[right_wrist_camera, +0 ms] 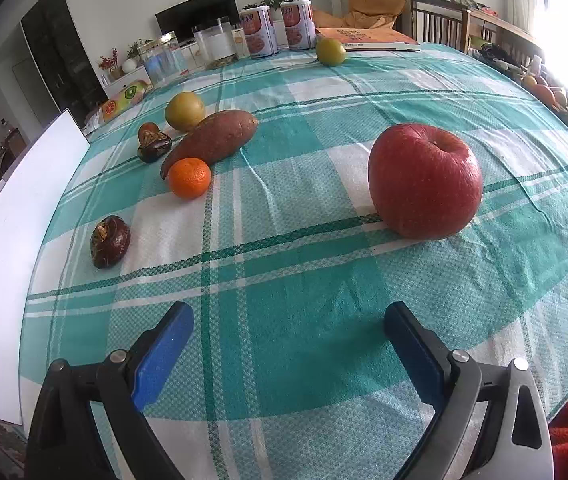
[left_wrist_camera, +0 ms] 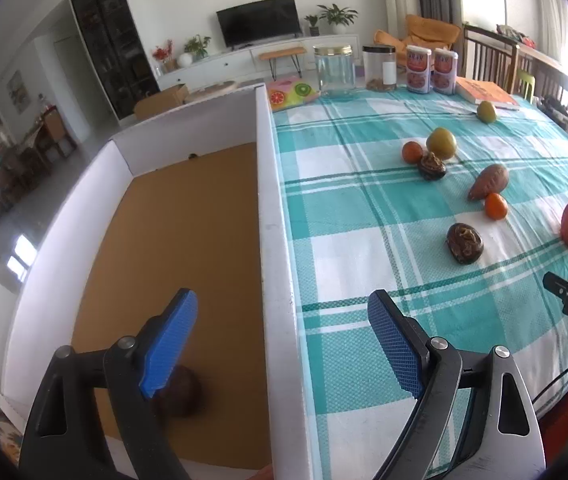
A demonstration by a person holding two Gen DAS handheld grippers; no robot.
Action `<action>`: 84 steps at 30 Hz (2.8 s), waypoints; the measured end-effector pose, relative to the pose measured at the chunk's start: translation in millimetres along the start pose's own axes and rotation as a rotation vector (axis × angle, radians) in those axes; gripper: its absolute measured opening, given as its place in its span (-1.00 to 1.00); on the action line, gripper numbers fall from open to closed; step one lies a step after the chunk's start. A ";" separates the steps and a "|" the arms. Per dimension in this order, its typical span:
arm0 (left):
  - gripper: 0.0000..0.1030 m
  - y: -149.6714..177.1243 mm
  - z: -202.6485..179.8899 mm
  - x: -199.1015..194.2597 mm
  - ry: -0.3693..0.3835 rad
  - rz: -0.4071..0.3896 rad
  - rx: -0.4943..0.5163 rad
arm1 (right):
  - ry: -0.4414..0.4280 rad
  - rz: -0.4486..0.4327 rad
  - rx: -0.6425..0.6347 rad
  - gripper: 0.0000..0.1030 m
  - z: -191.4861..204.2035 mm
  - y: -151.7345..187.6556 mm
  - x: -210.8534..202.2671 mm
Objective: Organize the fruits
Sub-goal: 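Move both tools back over the table toward the remaining fruit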
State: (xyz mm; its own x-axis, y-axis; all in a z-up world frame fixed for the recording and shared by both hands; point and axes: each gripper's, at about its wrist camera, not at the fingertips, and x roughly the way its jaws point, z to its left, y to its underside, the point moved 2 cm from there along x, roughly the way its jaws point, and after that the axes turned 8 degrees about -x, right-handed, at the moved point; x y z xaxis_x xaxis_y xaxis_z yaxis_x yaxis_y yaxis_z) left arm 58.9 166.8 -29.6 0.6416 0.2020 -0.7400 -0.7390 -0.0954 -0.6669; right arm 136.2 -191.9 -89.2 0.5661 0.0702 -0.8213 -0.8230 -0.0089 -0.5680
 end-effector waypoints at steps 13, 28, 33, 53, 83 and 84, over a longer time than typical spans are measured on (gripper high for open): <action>0.73 1.0 -2.1 -4.4 0.032 0.022 -0.022 | 0.036 0.025 -0.045 0.97 8.1 1.2 4.2; 0.81 -12.7 -42.1 -74.4 0.145 -0.249 -0.040 | 0.009 0.015 -0.022 0.99 4.9 1.0 2.8; 0.81 1.9 -82.3 -50.3 0.282 -0.078 0.010 | -0.008 0.007 0.001 0.99 0.3 2.0 0.3; 0.81 48.9 -142.0 49.3 0.186 0.129 0.116 | -0.046 -0.049 0.120 0.99 -19.5 1.9 -9.8; 0.98 49.3 -134.6 59.4 0.222 0.082 0.033 | -0.007 -0.148 0.099 0.99 -15.7 1.4 -30.5; 0.98 49.5 -134.5 59.3 0.222 0.083 0.033 | 0.000 -0.170 0.109 0.99 -17.9 1.9 -35.3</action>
State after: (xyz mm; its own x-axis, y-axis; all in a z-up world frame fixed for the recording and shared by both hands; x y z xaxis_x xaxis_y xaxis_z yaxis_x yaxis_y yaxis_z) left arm 88.0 43.0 -118.4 0.6054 -0.0251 -0.7956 -0.7949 -0.0705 -0.6026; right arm 115.5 -212.2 -62.3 0.6973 0.0615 -0.7141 -0.7158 0.1109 -0.6894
